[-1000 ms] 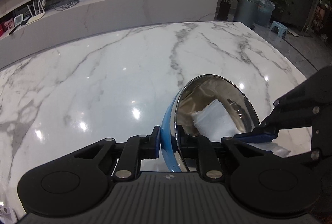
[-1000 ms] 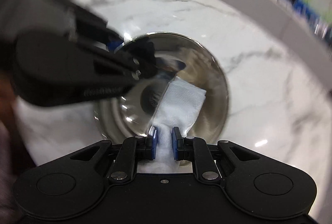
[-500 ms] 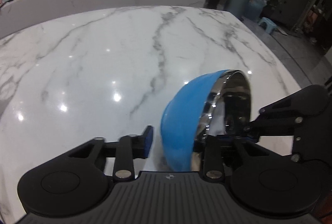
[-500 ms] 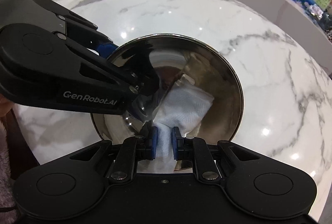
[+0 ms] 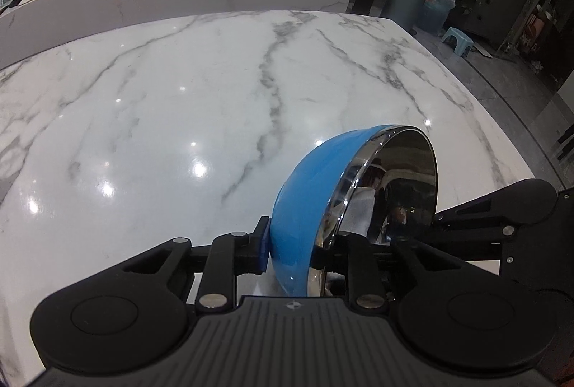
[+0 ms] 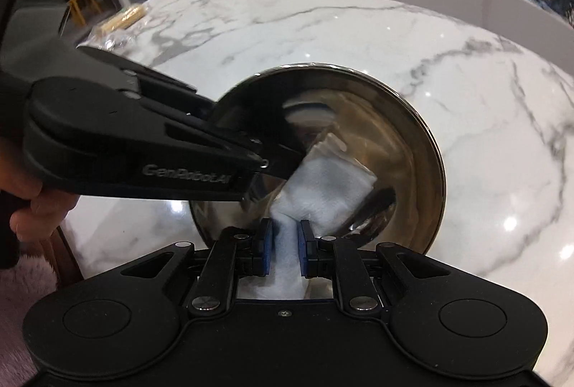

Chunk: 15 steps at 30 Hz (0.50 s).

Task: Clean bowl
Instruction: 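Tilt the bowl with the left gripper while the right gripper wipes inside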

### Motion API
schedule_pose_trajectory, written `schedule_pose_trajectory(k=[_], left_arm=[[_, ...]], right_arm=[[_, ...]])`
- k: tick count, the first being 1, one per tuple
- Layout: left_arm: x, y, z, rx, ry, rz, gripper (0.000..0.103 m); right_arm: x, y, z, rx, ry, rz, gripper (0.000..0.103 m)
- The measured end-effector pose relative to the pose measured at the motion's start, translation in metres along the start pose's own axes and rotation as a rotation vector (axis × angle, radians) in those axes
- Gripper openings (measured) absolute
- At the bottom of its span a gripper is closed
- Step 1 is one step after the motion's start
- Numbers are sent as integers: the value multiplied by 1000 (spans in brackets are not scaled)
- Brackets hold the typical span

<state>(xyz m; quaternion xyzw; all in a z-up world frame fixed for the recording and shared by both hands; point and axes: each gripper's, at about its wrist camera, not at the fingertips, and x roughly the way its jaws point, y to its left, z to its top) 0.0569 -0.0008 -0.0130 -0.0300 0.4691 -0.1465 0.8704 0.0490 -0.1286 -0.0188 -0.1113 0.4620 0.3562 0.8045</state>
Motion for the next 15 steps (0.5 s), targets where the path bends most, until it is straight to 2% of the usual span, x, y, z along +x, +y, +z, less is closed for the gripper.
schedule_pose_trajectory(k=[3, 8, 12, 15], left_arm=[[0, -1, 0, 8, 5, 6, 18], [2, -3, -1, 29, 11, 19, 18], [2, -3, -2, 19, 12, 17, 19], [6, -7, -6, 35, 45, 21, 24]], right_arm=[[-1, 6, -3, -49, -8, -68, 12], [5, 21, -14, -215, -55, -297, 12], [9, 19, -17, -216, -61, -301, 12], [10, 14, -18, -185, -64, -283, 12]])
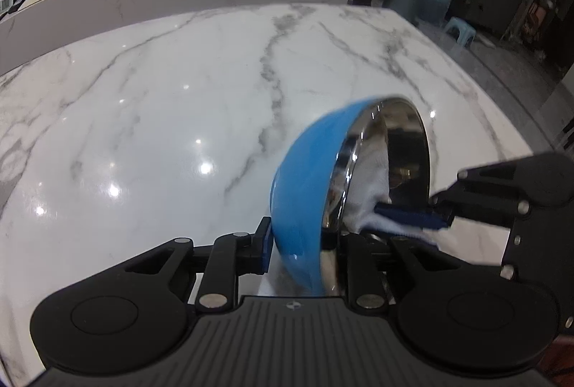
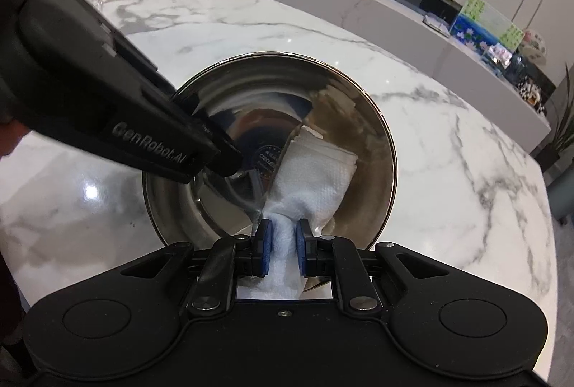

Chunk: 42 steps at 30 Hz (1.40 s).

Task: Clean bowl
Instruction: 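Tilt the bowl with the left gripper while the right gripper wipes inside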

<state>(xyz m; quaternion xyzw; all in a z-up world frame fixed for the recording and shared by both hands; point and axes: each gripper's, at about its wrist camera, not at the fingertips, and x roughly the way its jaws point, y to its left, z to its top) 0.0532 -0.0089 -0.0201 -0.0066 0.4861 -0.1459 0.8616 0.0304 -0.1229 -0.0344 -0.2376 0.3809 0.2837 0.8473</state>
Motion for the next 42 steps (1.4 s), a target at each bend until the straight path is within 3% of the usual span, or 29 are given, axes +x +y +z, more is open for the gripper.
schedule_pose_trajectory(k=[9, 12, 15, 17, 21, 25, 28, 32, 36, 40, 42], left_arm=[[-2, 0, -2, 4, -3, -3, 19], [-6, 2, 0, 10, -29, 14, 16], [-9, 2, 3, 22, -48, 43, 16], [-11, 2, 3, 34, -55, 61, 16], [-10, 3, 3, 34, -52, 55, 16], [-8, 2, 3, 42, -43, 67, 16], [-8, 1, 2, 49, -53, 68, 16], [-6, 3, -3, 9, -79, 52, 16], [-2, 6, -7, -62, -69, 61, 25], [-2, 8, -7, -85, -68, 54, 25], [-2, 9, -5, -86, -61, 42, 19]], right_arm=[[-15, -6, -8, 59, -2, 38, 12], [-7, -18, -4, 116, 0, 122, 12], [-9, -23, -1, 187, -27, 266, 12], [-10, -21, 0, 193, -42, 303, 12], [-6, -18, 1, 172, -16, 272, 12], [-6, -9, 0, 81, -3, 127, 12], [-6, -3, -1, 40, -6, 64, 12], [-4, -4, -2, 58, -1, 68, 12], [-3, -13, -1, 93, 2, 83, 12], [-3, -12, 1, 102, 3, 88, 12], [-3, -12, 0, 105, 2, 88, 12]])
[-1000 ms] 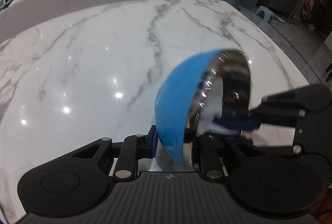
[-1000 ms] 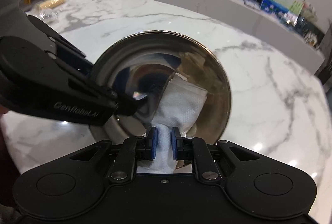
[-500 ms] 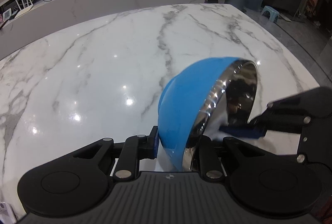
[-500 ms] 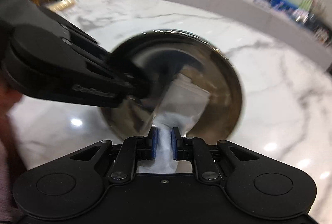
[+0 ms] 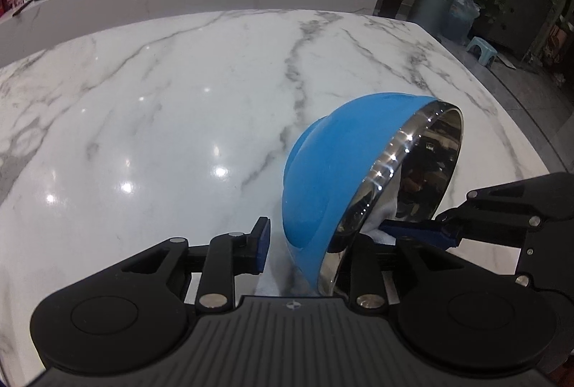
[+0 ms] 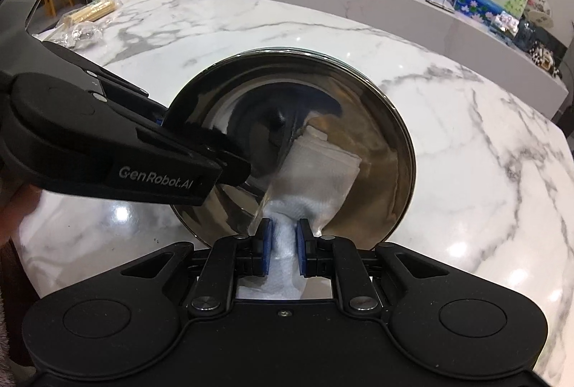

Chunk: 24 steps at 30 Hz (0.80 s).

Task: Clean bowl
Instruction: 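Tilt the bowl with the left gripper while the right gripper wipes inside, then hold the tilted bowl with the left gripper while the right gripper wipes its wall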

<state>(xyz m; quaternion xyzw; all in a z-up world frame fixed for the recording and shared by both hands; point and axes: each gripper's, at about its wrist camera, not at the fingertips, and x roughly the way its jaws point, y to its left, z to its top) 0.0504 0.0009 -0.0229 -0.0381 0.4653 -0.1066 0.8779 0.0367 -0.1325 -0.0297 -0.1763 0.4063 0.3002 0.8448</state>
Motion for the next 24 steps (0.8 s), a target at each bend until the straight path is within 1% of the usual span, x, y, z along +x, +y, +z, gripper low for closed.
schedule_pose_trajectory(k=[1, 5, 8, 11, 13, 17, 20, 22, 24], left_arm=[[0, -1, 1, 7, 2, -4, 16], [-3, -6, 2, 59, -7, 8, 15], [-7, -11, 2, 107, -19, 35, 14], [-9, -14, 2, 144, -27, 65, 14], [-8, -14, 2, 147, -24, 67, 14], [-7, -13, 2, 148, -16, 68, 14], [-6, -13, 2, 149, -12, 75, 15], [-6, -13, 2, 150, -14, 73, 15], [-6, -13, 2, 147, -15, 72, 15]], right_arm=[[0, 0, 0, 1, 0, 1, 12], [-1, 1, -2, 9, 1, 15, 12], [-1, -2, -1, 41, -1, 77, 12], [-4, -3, 0, 73, -24, 167, 12], [-3, -1, 2, 72, -27, 178, 12], [2, 1, 2, 46, 0, 114, 12], [1, 10, 1, -42, -11, -17, 12], [1, 21, -2, -134, -29, -102, 12], [2, 26, -3, -166, -25, -116, 12]])
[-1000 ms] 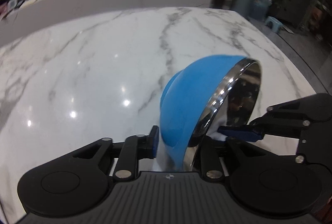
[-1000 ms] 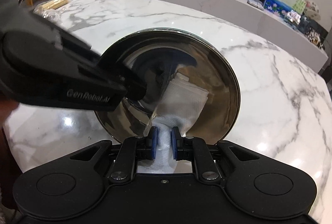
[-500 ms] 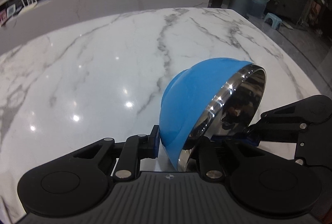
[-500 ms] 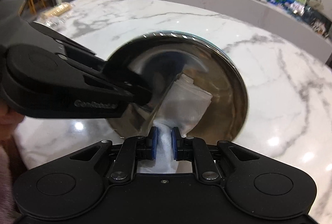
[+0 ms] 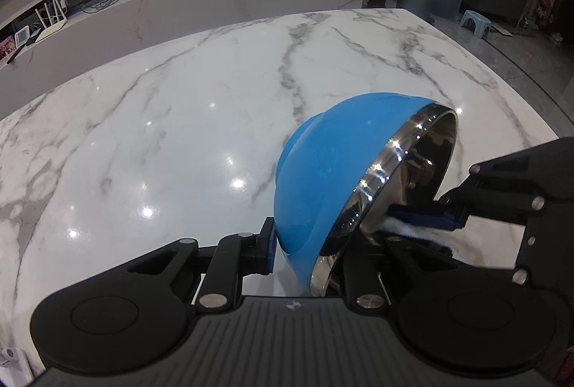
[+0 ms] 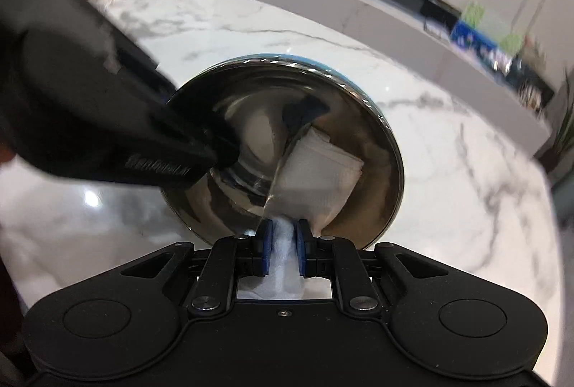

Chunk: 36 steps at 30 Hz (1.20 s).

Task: Clean bowl
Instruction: 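Hold the tilted bowl with the left gripper while the right gripper wipes its wall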

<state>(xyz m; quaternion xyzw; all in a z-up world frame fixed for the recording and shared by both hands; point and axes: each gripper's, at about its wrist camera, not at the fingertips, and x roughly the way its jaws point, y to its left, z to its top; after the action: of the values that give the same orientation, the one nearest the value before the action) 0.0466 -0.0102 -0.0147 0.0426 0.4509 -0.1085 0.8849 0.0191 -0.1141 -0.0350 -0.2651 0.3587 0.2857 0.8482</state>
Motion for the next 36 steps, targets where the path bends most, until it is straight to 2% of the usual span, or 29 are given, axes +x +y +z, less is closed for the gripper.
schedule_pose_trajectory(k=[3, 10, 16, 18, 20, 24, 30, 34, 36], left_arm=[[1, 2, -1, -14, 6, -3, 15], [9, 3, -4, -37, 57, -49, 19], [9, 4, -3, -40, 51, -65, 16], [10, 9, -2, -63, 71, -102, 15], [13, 16, -2, -99, 101, -161, 14], [13, 25, -2, -132, 122, -195, 13], [14, 25, -2, -132, 125, -194, 13], [14, 26, -2, -143, 124, -182, 14], [12, 24, -1, -128, 99, -164, 15]], right_arm=[[1, 2, 0, -6, 2, -4, 12], [2, -12, 2, 85, 10, 33, 12], [1, -20, 1, 141, 17, 65, 12], [1, -25, 1, 184, 19, 120, 12], [-1, -31, 1, 244, 4, 213, 12], [-5, -32, 2, 254, -18, 265, 12], [-4, -25, 2, 189, -1, 201, 11], [-4, -7, 1, 70, -11, 45, 11], [-2, -8, 5, 49, -11, 34, 11]])
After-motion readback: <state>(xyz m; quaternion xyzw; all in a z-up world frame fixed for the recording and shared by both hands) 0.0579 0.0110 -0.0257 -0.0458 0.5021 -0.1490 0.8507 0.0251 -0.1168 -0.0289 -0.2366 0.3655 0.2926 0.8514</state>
